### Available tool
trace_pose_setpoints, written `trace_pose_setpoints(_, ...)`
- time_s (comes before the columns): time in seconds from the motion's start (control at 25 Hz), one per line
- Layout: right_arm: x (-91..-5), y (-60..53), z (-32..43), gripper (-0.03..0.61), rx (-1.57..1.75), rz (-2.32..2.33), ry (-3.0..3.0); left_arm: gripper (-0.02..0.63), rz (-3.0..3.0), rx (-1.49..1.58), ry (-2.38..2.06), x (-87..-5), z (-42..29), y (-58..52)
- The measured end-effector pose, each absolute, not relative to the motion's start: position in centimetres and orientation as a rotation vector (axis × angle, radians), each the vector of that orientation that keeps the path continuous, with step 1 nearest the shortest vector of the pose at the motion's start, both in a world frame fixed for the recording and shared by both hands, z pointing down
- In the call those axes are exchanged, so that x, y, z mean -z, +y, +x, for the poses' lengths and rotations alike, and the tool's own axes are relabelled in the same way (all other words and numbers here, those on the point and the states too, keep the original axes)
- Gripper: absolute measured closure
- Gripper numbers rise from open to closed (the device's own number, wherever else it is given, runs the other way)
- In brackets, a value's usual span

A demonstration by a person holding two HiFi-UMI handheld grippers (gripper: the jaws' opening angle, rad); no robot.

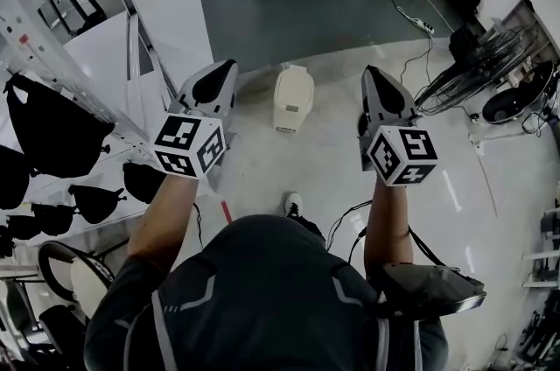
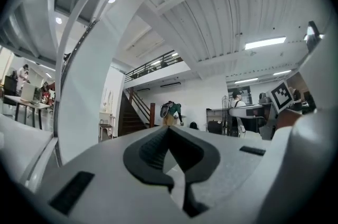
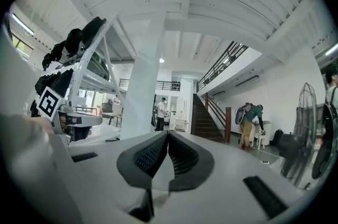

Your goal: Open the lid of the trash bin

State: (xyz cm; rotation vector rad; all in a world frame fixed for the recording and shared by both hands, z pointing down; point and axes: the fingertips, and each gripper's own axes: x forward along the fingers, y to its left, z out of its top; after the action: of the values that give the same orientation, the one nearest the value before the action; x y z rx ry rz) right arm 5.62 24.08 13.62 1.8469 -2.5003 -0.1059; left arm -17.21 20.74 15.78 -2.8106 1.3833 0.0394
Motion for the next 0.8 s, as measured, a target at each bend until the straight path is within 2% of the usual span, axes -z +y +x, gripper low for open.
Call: trace_pose_setpoints(0.8,-14.9,7.4,17.2,0.551,0.054,1.641,-2.653,0.604,-2.759,0.043,1.594,-17.0,-5.2,6.8)
